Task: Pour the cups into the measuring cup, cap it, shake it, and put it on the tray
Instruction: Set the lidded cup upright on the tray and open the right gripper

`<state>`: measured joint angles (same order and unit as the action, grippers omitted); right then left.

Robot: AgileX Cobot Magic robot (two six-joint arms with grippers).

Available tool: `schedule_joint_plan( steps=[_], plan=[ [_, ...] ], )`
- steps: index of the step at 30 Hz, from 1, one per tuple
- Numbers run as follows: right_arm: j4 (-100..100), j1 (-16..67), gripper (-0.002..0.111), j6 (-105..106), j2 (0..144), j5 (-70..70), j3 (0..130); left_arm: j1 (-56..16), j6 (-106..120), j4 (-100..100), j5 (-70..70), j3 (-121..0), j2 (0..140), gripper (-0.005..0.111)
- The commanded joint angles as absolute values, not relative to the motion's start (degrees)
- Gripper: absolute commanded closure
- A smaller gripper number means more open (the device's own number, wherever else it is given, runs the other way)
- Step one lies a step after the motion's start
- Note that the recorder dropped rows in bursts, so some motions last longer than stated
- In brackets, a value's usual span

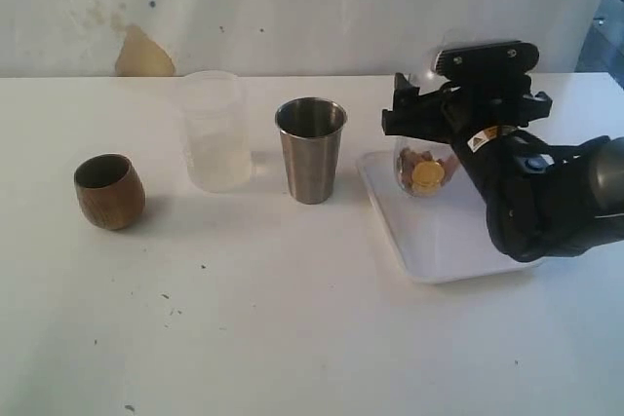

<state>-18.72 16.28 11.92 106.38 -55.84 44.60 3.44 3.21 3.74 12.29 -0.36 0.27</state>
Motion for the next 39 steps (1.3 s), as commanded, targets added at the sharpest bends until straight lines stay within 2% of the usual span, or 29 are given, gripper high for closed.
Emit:
schedule_joint_plan(
  steps=[1, 12, 18, 39],
  plan=[
    [-18.53, 15.91, 0.021, 11.8, 105.19, -52.89, 44.54, 3.53, 3.13, 4.16, 11.65, 0.0, 0.0, 0.107],
    [-20.77, 15.91, 0.021, 10.29, 105.19, -50.87, 44.54, 3.53, 3.13, 4.16, 11.65, 0.0, 0.0, 0.107],
    [-20.33, 15.91, 0.003, 13.87, 105.38, -47.85, 44.54, 3.53, 3.13, 4.16, 11.65, 0.0, 0.0, 0.107],
    [-20.84, 15.91, 0.003, 20.32, 98.64, -51.63, 44.72, 3.53, 3.13, 4.16, 11.65, 0.0, 0.0, 0.107]
  ],
)
